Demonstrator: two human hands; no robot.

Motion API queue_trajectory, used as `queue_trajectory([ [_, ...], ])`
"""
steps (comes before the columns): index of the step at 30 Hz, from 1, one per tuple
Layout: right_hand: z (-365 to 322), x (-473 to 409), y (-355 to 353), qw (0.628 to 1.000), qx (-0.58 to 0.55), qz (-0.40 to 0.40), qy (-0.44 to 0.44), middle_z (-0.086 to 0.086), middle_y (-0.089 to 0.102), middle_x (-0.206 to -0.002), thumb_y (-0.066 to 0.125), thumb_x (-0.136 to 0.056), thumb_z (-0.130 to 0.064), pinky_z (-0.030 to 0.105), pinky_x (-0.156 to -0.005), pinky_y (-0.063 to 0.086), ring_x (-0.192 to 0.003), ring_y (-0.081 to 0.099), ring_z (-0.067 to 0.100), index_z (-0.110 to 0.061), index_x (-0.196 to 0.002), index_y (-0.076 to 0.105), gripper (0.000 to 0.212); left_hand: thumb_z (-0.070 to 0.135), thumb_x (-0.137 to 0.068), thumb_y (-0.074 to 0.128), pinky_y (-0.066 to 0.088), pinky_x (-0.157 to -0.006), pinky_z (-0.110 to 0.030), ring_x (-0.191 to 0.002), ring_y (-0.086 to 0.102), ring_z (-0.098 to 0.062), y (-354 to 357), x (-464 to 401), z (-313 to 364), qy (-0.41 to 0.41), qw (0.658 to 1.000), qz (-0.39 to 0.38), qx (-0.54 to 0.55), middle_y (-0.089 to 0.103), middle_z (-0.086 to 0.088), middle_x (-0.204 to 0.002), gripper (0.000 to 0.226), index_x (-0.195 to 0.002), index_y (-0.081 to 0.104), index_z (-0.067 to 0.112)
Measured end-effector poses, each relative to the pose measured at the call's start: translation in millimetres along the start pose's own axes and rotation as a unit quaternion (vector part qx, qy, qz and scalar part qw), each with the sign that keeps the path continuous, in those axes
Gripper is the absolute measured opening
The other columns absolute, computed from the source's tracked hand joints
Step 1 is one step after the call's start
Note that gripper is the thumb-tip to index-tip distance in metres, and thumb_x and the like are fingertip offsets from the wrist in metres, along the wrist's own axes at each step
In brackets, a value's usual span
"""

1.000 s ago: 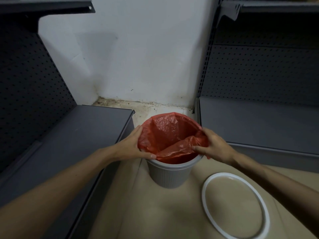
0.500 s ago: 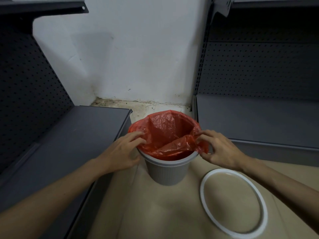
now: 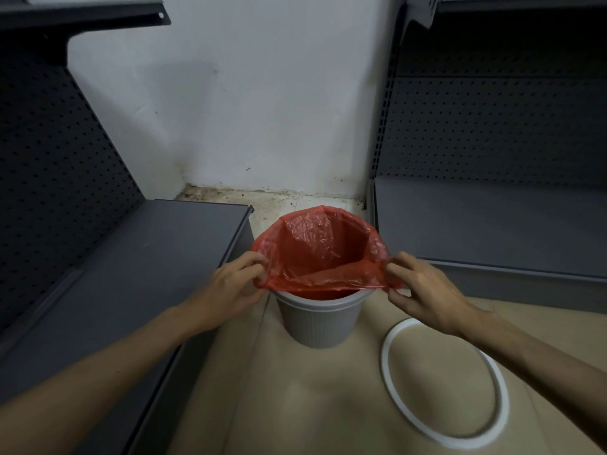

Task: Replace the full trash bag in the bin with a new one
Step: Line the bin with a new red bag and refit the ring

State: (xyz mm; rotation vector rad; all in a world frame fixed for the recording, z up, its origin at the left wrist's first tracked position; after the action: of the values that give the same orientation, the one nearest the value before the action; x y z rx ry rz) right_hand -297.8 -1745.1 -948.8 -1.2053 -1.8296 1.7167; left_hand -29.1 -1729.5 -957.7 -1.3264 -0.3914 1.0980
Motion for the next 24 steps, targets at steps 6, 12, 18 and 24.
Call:
queue_trajectory([
  [6,1,14,21,0.998,-0.048,-0.051,-0.004,-0.003,0.046,-0.123,0.054,-0.086,-0.036,0.032,-0.082,0.051,-0.110,0.057,0.016,-0.026,-0.078,0.064,0.016,0.020,-0.079,0.078,0.048,-0.098,-0.034,-0.122,0.051,-0.015,18,12,-8,-0.070,0.994,-0.008,0.078,0.041,0.005,-0.138,0.033,-0.068,0.049,0.033],
  [12,-1,17,32,0.997,-0.058,-0.060,0.002,0.003,0.044,-0.126,0.069,-0.084,-0.023,0.032,-0.085,0.053,-0.121,0.052,0.022,-0.025,-0.075,0.070,0.010,0.018,-0.079,0.079,0.039,-0.111,-0.046,-0.145,0.030,-0.022,25,13,-14,-0.101,0.989,-0.051,0.095,0.027,0.001,-0.158,0.043,-0.060,0.048,0.040],
  [18,1,17,35,0.996,-0.053,-0.079,0.001,0.002,0.041,-0.132,0.070,-0.083,-0.019,0.028,-0.091,0.050,-0.128,0.048,0.021,-0.024,-0.078,0.071,0.007,0.018,-0.077,0.080,0.044,-0.109,-0.039,-0.145,0.030,-0.019,22,10,-13,-0.095,0.984,-0.115,0.096,0.013,0.004,-0.163,0.033,-0.058,0.058,0.033],
  [24,-1,19,38,0.997,0.002,-0.076,0.006,0.008,0.052,-0.132,0.072,-0.079,-0.018,0.030,-0.091,0.050,-0.117,0.055,0.027,-0.019,-0.089,0.071,0.010,0.026,-0.081,0.076,0.042,-0.110,-0.044,-0.147,0.026,-0.022,27,9,-7,-0.057,0.991,-0.118,-0.009,0.011,-0.003,-0.163,0.026,-0.067,0.056,0.035],
])
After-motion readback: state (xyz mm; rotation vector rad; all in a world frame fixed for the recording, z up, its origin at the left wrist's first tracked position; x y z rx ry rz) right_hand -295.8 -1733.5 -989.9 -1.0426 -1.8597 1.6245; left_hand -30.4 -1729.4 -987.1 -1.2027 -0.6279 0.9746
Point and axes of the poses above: each hand's wrist, its own x-axis away from the middle knuckle, its own y-axis out of the palm, z = x × y, the point moved 10 cm from there along -x, towards the middle knuckle
